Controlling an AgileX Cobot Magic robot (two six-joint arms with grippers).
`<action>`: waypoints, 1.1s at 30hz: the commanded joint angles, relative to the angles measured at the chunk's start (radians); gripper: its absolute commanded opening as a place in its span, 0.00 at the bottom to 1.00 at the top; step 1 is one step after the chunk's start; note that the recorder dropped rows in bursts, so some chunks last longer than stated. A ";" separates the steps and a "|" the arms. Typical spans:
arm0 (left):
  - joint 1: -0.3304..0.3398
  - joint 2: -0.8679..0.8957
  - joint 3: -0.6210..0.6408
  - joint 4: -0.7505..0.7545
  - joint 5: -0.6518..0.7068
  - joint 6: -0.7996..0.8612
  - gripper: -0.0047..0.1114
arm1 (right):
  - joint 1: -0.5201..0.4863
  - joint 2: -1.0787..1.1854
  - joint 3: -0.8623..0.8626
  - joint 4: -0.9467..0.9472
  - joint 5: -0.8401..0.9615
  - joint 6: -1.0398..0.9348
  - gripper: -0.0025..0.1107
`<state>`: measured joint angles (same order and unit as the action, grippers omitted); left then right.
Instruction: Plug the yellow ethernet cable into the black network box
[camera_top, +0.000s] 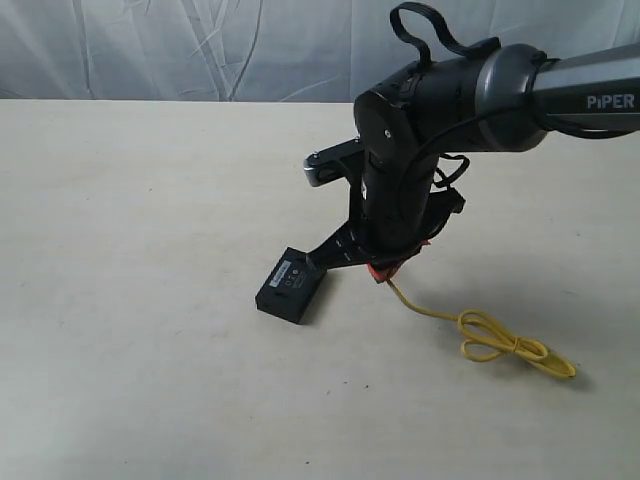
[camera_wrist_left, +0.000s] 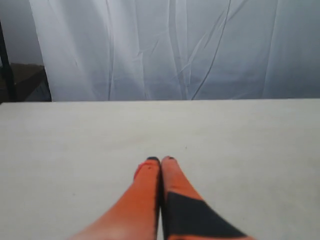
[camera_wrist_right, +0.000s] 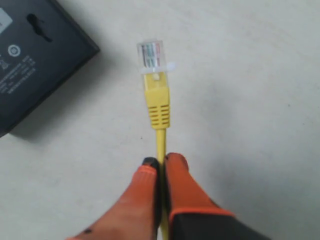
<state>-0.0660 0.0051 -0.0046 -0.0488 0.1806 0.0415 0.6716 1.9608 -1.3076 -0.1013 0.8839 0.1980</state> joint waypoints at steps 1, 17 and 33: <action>0.004 -0.005 0.005 0.003 -0.212 -0.008 0.04 | -0.001 -0.010 -0.004 0.043 0.021 -0.053 0.02; 0.004 0.425 -0.316 -0.096 -0.107 0.009 0.04 | -0.001 -0.010 -0.004 0.049 0.035 -0.254 0.02; 0.004 1.742 -1.054 -0.832 0.531 1.033 0.04 | 0.040 -0.026 0.120 0.066 -0.115 -0.343 0.02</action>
<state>-0.0623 1.6036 -0.9956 -0.6259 0.5836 0.8148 0.7070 1.9485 -1.1926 -0.0449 0.7955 -0.0943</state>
